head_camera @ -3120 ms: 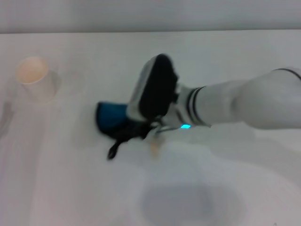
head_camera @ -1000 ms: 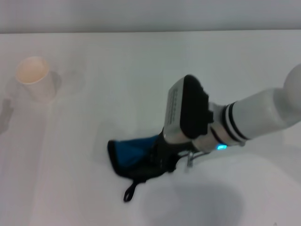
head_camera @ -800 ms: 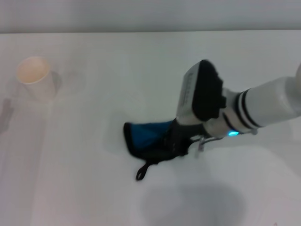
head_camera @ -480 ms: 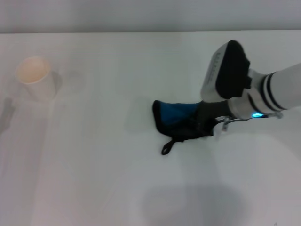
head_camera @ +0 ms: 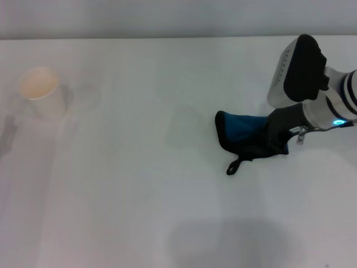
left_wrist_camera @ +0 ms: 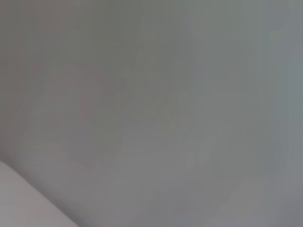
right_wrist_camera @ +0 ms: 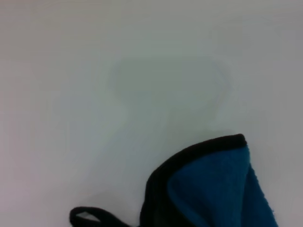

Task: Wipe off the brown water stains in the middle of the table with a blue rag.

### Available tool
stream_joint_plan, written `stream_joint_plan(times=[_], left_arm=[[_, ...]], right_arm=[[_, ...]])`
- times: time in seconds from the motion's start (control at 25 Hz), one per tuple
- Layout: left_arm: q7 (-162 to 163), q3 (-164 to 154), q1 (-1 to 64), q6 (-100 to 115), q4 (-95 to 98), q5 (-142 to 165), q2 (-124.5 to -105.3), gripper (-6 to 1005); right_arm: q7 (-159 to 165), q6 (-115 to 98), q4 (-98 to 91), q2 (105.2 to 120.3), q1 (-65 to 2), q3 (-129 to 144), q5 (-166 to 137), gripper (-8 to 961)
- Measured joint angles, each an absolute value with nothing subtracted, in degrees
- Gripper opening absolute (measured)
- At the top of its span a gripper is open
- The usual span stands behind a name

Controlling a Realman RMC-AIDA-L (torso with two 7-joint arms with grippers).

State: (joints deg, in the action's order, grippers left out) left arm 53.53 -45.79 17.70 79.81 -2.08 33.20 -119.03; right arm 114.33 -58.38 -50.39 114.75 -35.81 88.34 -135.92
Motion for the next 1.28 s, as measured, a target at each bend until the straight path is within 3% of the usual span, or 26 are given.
stream_joint_plan(times=[0.88, 1.08, 1.28], left_arm=[[54.81, -45.77, 17.67, 79.80, -1.25, 33.16, -119.18, 887], [54.84, -45.55, 17.73, 79.80, -1.20, 32.84, -119.18, 888], [54.65, -45.76, 17.83, 79.68, -1.16, 32.80, -119.10, 887]], right_arm=[[115.23, -60.77, -55.92, 115.64, -34.75, 90.67, -135.11, 70], [115.08, -60.80, -59.77, 115.53, -32.12, 88.66, -131.98, 245], [112.47, -59.28, -59.67, 115.63, -29.68, 81.74, -118.87, 483]])
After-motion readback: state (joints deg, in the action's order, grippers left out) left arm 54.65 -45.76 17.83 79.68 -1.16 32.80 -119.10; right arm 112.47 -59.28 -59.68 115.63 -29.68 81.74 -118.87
